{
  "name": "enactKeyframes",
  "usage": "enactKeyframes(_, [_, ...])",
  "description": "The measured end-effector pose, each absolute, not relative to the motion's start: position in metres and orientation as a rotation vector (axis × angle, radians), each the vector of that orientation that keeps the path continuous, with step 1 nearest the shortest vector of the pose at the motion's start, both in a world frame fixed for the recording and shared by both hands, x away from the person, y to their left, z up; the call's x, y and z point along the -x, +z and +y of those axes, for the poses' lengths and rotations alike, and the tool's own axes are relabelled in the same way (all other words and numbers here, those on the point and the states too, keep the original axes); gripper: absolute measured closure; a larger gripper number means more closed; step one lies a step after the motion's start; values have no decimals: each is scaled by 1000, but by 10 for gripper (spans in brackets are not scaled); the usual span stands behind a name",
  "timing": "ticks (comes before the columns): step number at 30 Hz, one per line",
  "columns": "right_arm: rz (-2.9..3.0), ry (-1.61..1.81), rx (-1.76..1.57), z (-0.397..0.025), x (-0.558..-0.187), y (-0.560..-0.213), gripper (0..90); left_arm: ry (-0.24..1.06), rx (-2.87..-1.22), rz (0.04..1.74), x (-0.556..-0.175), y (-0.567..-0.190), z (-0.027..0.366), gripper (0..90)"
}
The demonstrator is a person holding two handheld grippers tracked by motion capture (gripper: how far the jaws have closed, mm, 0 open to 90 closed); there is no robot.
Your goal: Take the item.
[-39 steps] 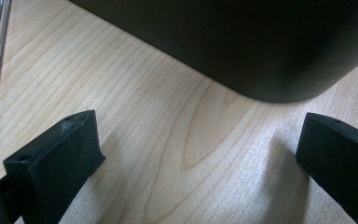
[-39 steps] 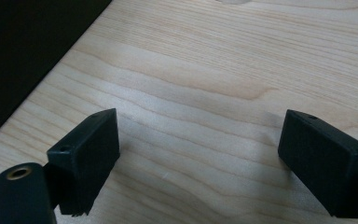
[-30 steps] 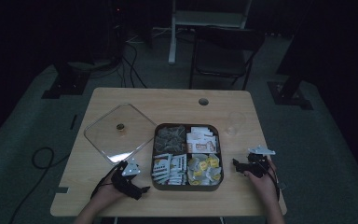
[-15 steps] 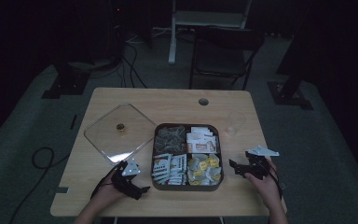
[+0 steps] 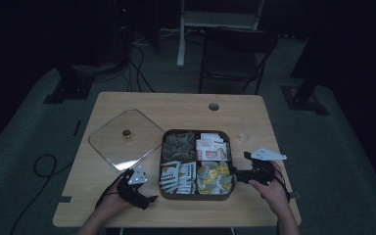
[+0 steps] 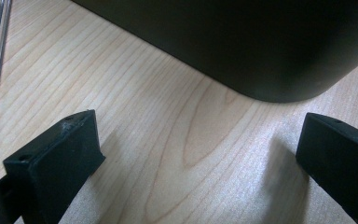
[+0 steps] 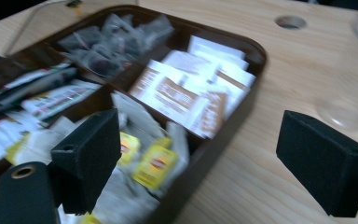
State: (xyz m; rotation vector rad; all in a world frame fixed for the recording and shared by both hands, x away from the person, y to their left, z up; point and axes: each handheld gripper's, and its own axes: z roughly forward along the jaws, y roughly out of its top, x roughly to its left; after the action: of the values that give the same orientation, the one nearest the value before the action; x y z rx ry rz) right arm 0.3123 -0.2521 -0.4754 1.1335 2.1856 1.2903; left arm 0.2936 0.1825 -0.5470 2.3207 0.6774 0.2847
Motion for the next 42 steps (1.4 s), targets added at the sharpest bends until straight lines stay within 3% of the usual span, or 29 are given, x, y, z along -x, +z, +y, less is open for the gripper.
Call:
enactKeyframes(14, [2399, 1266, -885, -198, -311, -475, 191, 284, -2322, 675, -294, -547, 183, 3])
enactKeyframes(28, [2539, 1131, -740, -168, -315, -492, 434, 284, -2319, 676, -294, -547, 183, 3])
enactKeyframes(39, [2613, 998, -686, -158, -319, -502, 487, 284, -2319, 676, -294, -547, 183, 3])
enactKeyframes(42, [2627, 1004, -688, -157, -321, -503, 609, 284, -2320, 675, -294, -547, 183, 3])
